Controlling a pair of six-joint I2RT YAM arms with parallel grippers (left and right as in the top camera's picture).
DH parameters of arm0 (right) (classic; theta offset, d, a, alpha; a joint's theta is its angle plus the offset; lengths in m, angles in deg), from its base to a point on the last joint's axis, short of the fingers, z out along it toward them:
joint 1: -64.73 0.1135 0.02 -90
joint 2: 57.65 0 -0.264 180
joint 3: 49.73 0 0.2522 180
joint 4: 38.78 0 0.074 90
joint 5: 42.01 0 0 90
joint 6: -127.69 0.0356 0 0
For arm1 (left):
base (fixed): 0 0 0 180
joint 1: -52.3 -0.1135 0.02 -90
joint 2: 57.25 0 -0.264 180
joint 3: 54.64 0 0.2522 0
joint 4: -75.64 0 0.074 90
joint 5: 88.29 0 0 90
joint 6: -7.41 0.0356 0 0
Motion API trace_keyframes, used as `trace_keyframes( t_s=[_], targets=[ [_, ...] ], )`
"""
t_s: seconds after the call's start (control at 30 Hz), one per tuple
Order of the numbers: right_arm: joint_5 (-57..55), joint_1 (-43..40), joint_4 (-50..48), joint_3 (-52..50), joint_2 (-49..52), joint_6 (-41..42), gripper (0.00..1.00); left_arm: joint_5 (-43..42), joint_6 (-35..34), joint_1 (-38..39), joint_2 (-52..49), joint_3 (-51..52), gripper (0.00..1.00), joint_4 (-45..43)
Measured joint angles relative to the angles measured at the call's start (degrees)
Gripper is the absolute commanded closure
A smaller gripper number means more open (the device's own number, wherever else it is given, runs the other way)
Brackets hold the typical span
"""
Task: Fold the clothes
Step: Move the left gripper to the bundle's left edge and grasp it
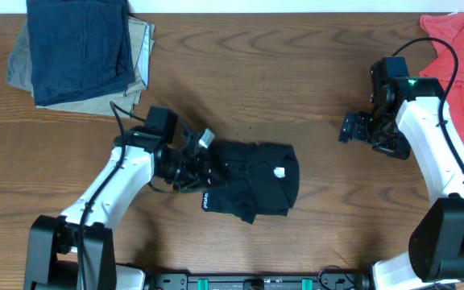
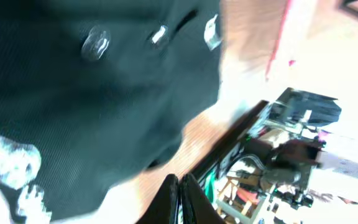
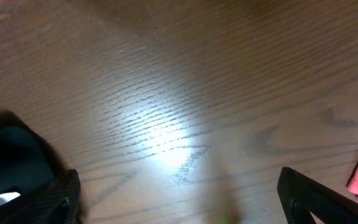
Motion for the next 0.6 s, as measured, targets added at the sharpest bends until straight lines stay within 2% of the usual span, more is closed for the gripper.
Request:
trace_keyframes(
  t_s=[0.17, 0.5, 0.6],
  targets=[
    [0.00, 0.00, -0.04, 0.00, 0.00, 0.00, 0.01, 4.68, 0.02, 0.09, -0.55, 2.60, 0.94, -0.83],
    [0.00, 0.00, -0.04, 0.00, 0.00, 0.00, 0.01, 7.04, -1.25, 0.11, -5.68, 12.52, 0.94, -17.33],
    [0.00, 0.00, -0.04, 0.00, 0.00, 0.00, 0.01, 5.97, -1.51, 0.09, -8.24, 13.27, 0.94, -19.06]
  ],
)
